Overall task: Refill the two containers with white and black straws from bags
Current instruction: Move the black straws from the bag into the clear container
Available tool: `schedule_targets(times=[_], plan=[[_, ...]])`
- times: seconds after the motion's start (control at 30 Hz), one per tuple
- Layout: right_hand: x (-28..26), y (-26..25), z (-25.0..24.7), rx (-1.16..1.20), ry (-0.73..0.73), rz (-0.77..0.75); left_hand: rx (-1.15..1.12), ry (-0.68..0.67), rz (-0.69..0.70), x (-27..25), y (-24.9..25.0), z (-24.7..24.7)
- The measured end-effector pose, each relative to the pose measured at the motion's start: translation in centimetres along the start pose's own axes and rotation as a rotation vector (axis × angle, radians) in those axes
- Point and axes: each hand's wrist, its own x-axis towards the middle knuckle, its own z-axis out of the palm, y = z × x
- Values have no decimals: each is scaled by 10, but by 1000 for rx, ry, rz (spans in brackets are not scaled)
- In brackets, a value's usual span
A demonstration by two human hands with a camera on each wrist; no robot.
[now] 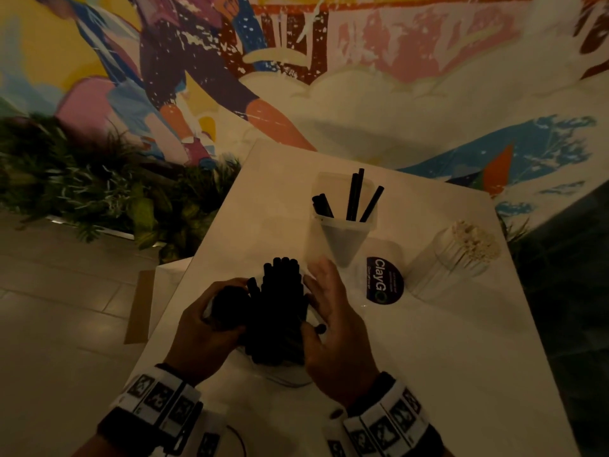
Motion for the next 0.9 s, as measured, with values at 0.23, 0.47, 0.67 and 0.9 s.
schedule_targets(times=[0.23,0.47,0.67,0.9], plan=[[-2,9,6,154,7,104,-14,-11,5,2,0,3],[-3,26,2,242,114,96,-21,-12,-6,1,-3,2],[0,33,12,178,94,24,-12,-10,-6,2,2,5],[22,23,8,271,304,72,10,-3,-15,0,-1,2]])
